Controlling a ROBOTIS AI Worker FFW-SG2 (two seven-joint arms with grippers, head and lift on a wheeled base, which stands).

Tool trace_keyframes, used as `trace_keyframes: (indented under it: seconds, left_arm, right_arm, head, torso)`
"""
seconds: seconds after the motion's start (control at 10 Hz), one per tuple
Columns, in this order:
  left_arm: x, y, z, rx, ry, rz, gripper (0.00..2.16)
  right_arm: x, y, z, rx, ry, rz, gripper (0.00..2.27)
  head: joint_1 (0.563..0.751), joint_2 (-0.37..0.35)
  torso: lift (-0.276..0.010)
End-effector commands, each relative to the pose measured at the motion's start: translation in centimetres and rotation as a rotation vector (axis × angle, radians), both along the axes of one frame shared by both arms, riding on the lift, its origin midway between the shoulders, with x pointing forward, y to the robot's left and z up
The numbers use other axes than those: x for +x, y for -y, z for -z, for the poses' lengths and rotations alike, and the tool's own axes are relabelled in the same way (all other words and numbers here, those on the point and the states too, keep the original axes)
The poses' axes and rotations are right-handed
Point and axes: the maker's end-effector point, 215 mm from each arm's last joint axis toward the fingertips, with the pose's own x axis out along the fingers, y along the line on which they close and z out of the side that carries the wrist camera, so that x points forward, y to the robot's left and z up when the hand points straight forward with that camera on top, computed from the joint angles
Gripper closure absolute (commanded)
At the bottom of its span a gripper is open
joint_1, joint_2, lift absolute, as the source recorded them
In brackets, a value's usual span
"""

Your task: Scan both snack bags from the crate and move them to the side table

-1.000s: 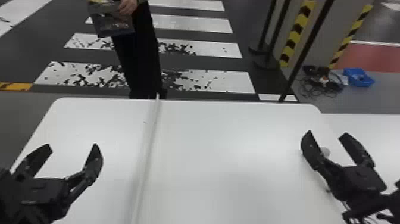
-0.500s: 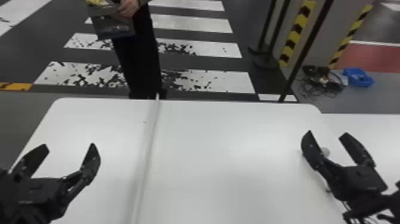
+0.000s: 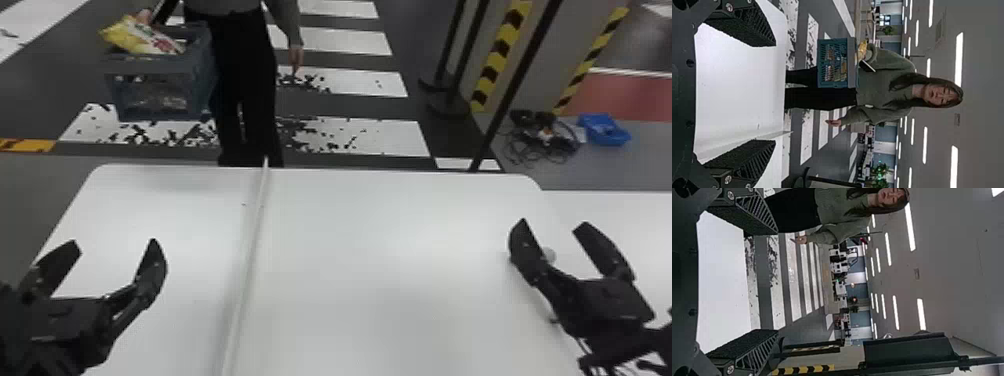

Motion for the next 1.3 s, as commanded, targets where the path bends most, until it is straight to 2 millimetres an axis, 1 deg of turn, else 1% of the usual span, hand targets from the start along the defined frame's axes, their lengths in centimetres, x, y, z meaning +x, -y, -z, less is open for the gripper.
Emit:
trace_keyframes:
  seconds: [0.0,0.2,0.5,0.6,0.8,1.0,1.2]
  left_arm:
    - [0.0,0.0,-0.2,0.006,0.005,-0.003,0.12]
    - [0.0,0.0,-0.3,0.009,0.007,-0.003,0.12]
    - [-0.2,-0.1,0.0,0.024,0.003,-0.023,0.12]
    - [-0.3,0.0,0.1,0.031,0.001,-0.023,0.12]
    - [-0.3,-0.1,0.2,0.028,0.000,-0.027,0.12]
    - [-0.2,-0.3,0.0,0.028,0.008,-0.036,0.12]
    - [-0.2,-1.0,-0.1,0.032,0.012,-0.059,0.12]
  right_arm:
    - [-0.1,-0.1,-0.2,-0.009,0.009,-0.002,0.10]
    - [-0.3,-0.2,-0.3,-0.009,0.021,-0.004,0.10]
    - [-0.6,0.0,-0.3,-0.010,0.033,-0.001,0.10]
    - [-0.7,0.1,-0.5,-0.011,0.046,0.001,0.10]
    - [-0.7,-0.1,-0.4,-0.008,0.048,-0.001,0.10]
    - [-0.7,-0.1,-0.2,-0.008,0.051,-0.002,0.10]
    - [-0.7,0.0,-0.4,-0.007,0.055,-0.001,0.10]
  head:
    - [0.695,-0.108]
    - [0.695,-0.105]
    - [0.695,-0.104]
    - [0.695,-0.105]
    - [0.695,-0.108]
    - [0.695,-0.107]
    - [0.695,-0.101]
  torso:
    - [-0.095]
    - [-0.095]
    - [-0.095]
    - [-0.095]
    - [-0.095]
    - [-0.095]
    - [-0.095]
